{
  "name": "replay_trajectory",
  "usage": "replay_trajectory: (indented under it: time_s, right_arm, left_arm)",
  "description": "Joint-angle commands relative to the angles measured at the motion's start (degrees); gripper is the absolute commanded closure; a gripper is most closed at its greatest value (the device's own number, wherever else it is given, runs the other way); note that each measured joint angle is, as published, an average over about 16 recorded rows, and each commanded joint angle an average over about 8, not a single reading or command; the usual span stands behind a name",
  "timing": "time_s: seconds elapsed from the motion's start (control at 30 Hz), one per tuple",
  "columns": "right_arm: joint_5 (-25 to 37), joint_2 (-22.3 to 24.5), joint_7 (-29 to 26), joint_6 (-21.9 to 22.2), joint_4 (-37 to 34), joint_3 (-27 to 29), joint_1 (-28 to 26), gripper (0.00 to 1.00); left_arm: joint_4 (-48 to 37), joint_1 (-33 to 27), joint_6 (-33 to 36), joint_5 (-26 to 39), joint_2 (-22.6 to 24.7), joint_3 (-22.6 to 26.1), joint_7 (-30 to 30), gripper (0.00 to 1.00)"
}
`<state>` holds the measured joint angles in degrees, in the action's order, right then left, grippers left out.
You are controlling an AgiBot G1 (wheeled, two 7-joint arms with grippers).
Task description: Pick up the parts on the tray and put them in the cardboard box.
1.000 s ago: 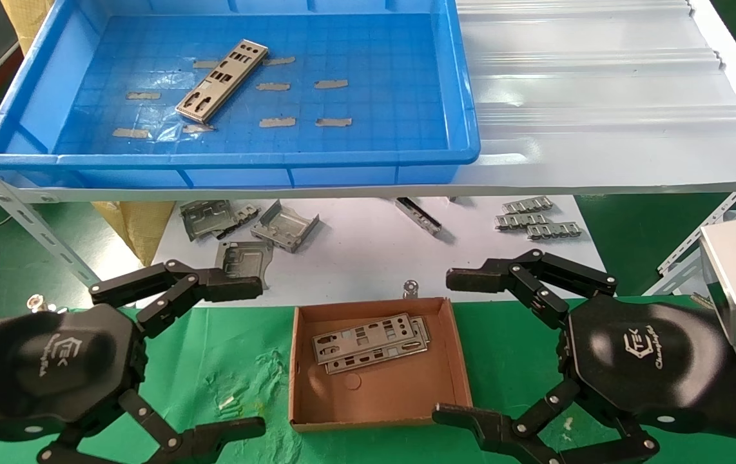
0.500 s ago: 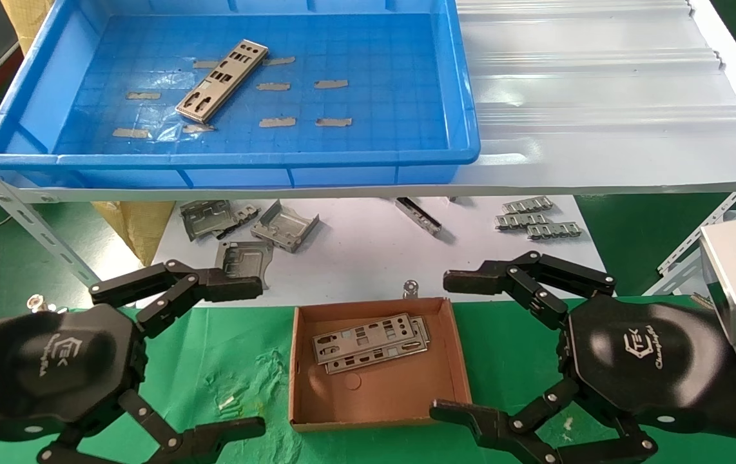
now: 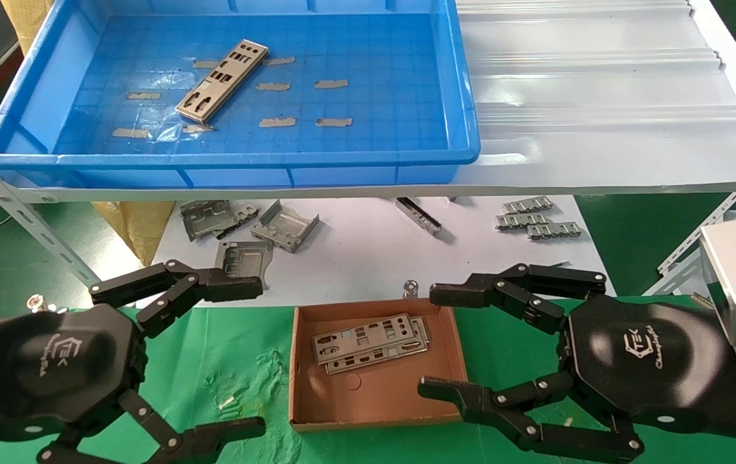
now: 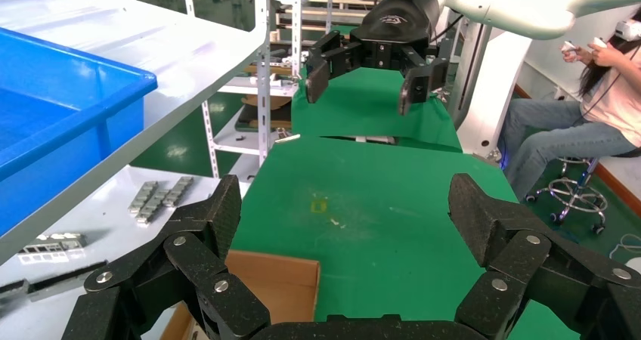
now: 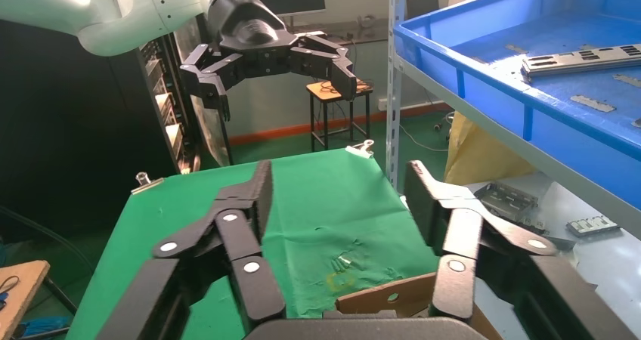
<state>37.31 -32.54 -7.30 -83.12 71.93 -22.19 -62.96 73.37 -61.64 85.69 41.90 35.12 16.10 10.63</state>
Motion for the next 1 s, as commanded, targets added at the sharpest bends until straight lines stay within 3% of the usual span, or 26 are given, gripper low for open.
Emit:
replay_trajectory:
  time_s: [0.03, 0.8, 1.0]
  right_arm:
    - [0.0, 0.0, 0.0, 0.0, 0.0, 0.0, 0.0, 1.0]
    - [0.0, 0.0, 0.0, 0.0, 0.0, 0.0, 0.0, 1.0]
    - [0.0, 0.0, 0.0, 0.0, 0.0, 0.0, 0.0, 1.0]
  left_arm:
    - [0.0, 0.0, 0.0, 0.0, 0.0, 0.0, 0.0, 0.0]
    - [-0.19, -0.25, -0.19, 0.02, 0.08, 0.02, 0.3, 0.0]
    - [-2.97, -4.97, -1.74, 1.88, 1.77, 0.86, 2.11, 0.0]
